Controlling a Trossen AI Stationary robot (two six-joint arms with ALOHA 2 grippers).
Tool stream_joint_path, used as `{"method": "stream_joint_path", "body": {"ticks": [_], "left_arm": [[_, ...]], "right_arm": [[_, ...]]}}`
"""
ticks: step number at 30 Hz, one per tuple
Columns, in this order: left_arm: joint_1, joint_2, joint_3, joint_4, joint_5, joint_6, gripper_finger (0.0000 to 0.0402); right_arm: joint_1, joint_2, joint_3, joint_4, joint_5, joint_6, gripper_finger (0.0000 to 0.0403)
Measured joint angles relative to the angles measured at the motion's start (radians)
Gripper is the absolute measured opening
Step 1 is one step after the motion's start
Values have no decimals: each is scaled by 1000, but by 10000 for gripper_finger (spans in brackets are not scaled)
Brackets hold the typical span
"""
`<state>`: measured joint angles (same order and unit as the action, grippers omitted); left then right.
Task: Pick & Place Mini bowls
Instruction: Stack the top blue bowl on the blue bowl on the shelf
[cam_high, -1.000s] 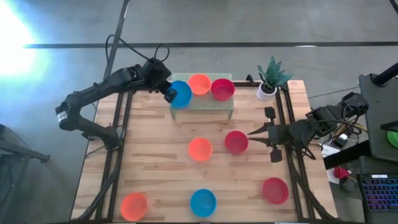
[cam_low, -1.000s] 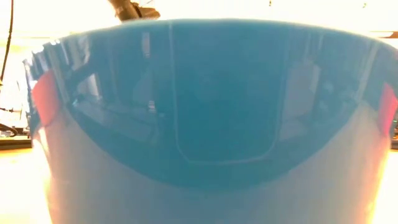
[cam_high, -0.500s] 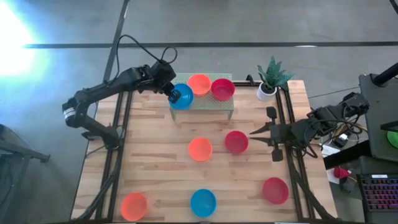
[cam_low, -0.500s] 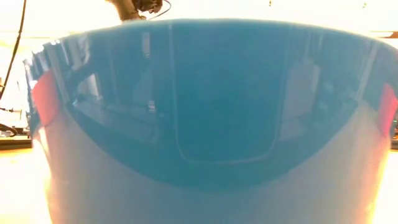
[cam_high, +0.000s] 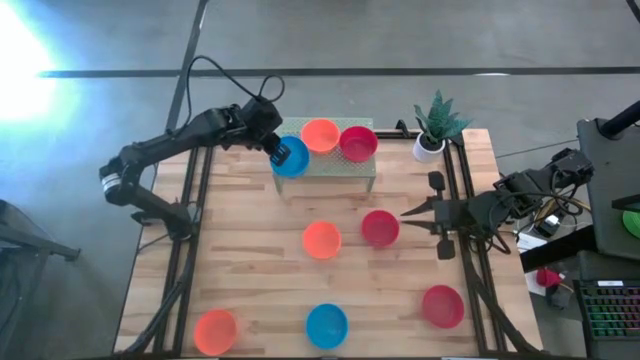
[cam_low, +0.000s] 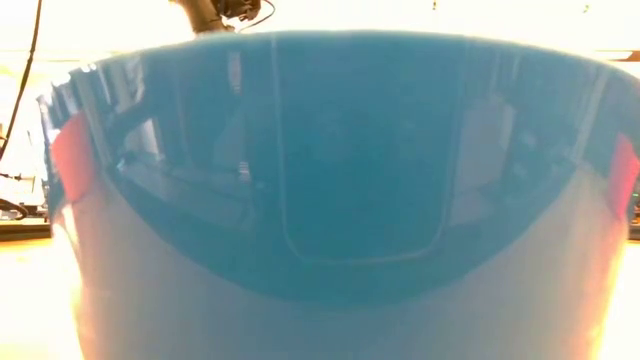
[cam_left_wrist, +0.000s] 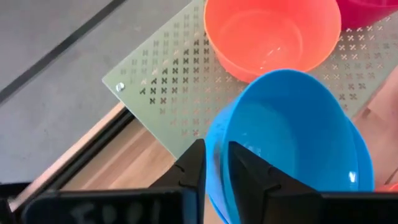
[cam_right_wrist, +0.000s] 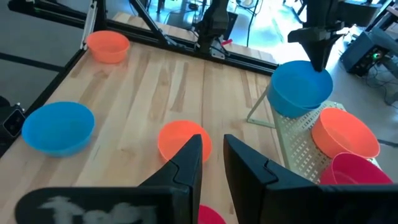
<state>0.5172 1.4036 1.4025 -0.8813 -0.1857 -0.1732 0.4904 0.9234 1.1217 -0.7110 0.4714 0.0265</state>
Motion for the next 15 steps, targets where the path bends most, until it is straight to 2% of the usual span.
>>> {"method": "stream_joint_path", "body": {"ticks": [4, 15], "left_arm": [[3, -16, 0, 20, -2, 23, 77], [3, -42, 39, 15, 22, 96, 78]], "right_arm": [[0, 1, 0, 0, 0, 0, 61], [0, 0, 0, 0, 1, -3, 61]]}}
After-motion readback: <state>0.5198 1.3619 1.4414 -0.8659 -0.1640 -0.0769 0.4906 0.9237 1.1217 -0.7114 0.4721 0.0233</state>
